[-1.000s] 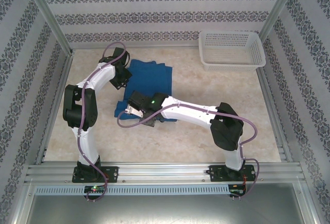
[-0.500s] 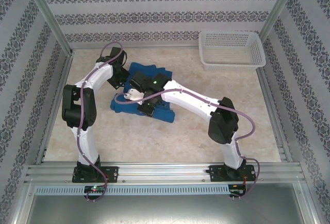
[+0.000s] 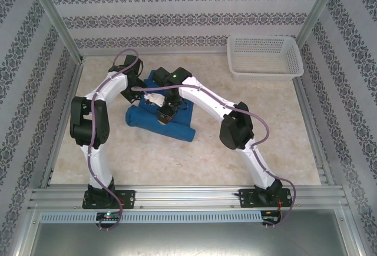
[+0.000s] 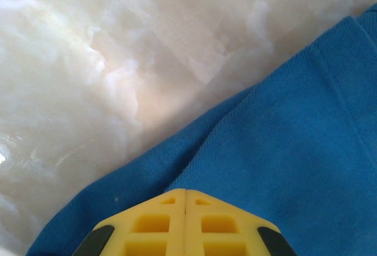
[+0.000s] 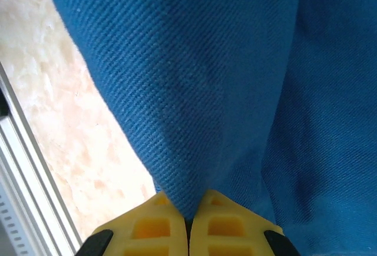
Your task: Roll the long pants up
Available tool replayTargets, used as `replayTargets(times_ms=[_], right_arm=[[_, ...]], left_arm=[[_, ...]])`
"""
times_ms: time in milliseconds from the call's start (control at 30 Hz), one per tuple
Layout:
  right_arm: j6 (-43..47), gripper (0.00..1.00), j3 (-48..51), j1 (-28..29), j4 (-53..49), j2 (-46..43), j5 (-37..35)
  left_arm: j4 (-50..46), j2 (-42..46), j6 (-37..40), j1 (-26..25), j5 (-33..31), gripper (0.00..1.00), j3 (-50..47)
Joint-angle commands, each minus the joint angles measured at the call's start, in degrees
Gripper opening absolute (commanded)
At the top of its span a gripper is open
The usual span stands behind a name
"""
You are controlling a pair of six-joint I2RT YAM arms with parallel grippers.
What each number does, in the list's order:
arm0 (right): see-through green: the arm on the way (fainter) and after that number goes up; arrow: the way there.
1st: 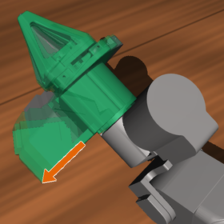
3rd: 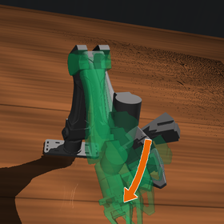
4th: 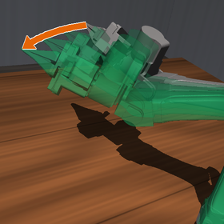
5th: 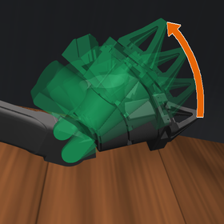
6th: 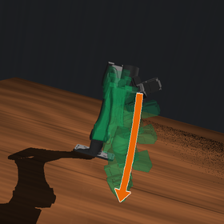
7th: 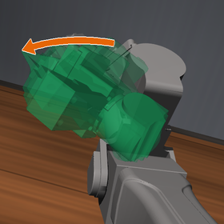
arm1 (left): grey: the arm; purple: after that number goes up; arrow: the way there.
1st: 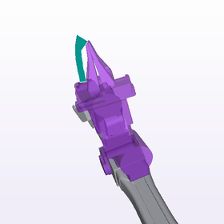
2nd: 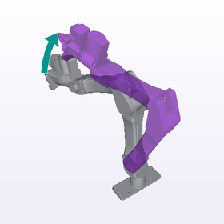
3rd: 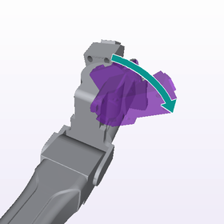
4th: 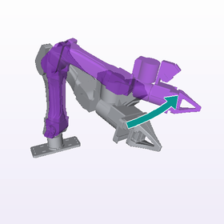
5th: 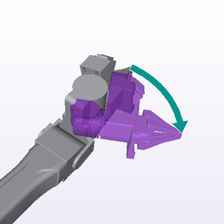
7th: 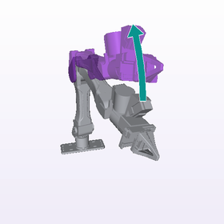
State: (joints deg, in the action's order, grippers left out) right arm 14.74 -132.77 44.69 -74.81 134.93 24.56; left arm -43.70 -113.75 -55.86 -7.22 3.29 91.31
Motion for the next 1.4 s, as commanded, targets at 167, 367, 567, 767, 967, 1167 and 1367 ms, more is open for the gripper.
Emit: replayTargets(times_ms=[167, 367, 567, 767, 967, 1167, 1367], right_arm=[[-1.28, 0.0, -3.17, -4.72, 0.29, 5.62, 11.01], [-2.54, 0.0, -8.73, -6.72, 0.0, 12.15, 15.83], [-2.95, 0.0, -11.37, -6.75, 0.03, 15.82, 15.29], [-3.75, 0.0, -11.37, -6.77, 1.27, 17.96, 13.29], [-4.37, 0.0, -11.37, -6.76, 2.27, 19.61, 13.18], [-5.31, 0.0, -11.46, -6.85, 3.13, 20.02, 12.62], [-5.58, 0.0, -11.46, -7.14, 3.17, 19.84, 12.36]], left_arm=[[-0.13, 1.73, 0.48, 1.42, 0.93, 0.0, -1.57], [-0.53, 2.29, 0.92, 1.73, 0.78, 0.0, -1.53], [-1.92, 6.41, 1.26, 2.22, -0.03, 0.0, -2.07], [-0.03, 15.85, 1.45, 2.17, 0.88, 0.0, -8.08], [3.54, 24.46, -0.13, -0.1, 4.84, 0.0, -15.8], [7.5, 27.19, -3.7, -5.26, 6.42, 0.0, -23.44], [10.59, 24.08, -4.96, -7.37, 4.89, 0.0, -27.74]])
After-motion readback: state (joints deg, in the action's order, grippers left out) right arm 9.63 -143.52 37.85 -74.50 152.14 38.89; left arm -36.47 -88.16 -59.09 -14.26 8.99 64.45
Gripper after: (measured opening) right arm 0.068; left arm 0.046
